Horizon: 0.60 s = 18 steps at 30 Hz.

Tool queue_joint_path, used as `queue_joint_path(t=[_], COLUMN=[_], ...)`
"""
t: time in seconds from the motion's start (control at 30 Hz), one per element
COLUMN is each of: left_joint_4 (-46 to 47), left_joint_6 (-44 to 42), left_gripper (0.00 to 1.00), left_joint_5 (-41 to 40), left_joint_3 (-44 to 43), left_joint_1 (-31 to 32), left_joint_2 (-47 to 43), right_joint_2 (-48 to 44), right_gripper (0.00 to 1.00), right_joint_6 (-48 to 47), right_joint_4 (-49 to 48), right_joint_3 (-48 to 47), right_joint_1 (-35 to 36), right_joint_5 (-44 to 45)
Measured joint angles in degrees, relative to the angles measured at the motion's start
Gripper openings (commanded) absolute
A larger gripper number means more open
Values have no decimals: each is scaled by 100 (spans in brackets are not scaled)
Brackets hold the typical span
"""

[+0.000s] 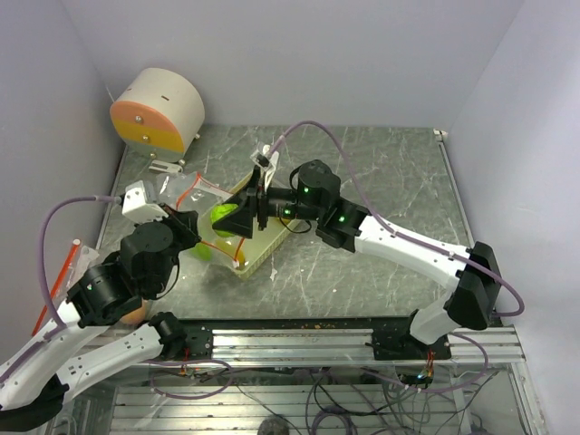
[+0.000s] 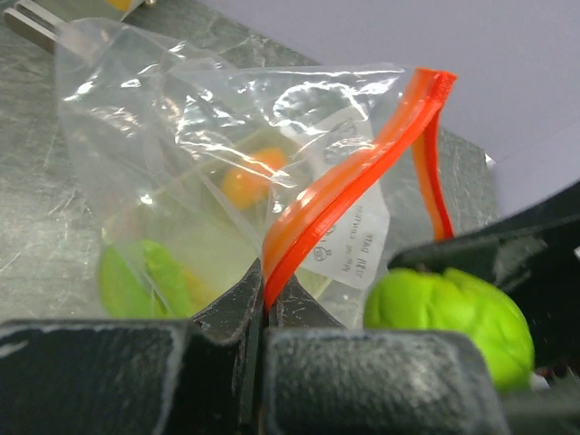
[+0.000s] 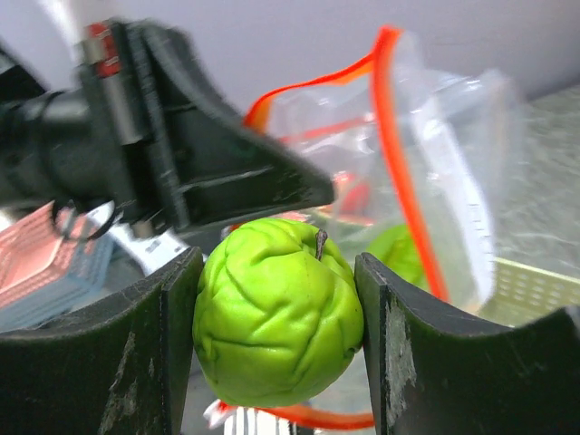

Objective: Place the food in the zip-top bag and seal the zipper
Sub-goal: Place the fake fruit in the zipper food storage bag.

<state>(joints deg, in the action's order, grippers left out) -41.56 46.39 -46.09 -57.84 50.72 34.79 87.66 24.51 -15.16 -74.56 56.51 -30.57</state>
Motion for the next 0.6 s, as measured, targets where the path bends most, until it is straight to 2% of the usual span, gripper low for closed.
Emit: queue_joint_path(t=[0.1, 0.17, 0.27, 0.37, 0.6], left_joint_4=[72, 118, 164, 188, 192], left_joint_6=[-20, -33, -35, -37, -37], left_gripper=[7, 7, 7, 7, 7], left_joint_5=[101, 160, 243, 291, 291], left_joint_3=[20, 22, 44, 74, 83], left_joint_1=[0, 0, 0, 0, 0], left_joint_2=[13, 48, 85, 96, 116], right_joint_2=[105, 223, 382, 422, 142], right_gripper=[55, 68, 81, 89, 91], right_joint_6=[-87, -190, -365, -490, -721], right_joint_4=[372, 699, 1108, 1414, 1506], right_joint_3=[-229, -459, -699, -752, -514], right_joint_1=[72, 140, 280, 407, 479], right_joint_5=[780, 1401, 2164, 2688, 2900])
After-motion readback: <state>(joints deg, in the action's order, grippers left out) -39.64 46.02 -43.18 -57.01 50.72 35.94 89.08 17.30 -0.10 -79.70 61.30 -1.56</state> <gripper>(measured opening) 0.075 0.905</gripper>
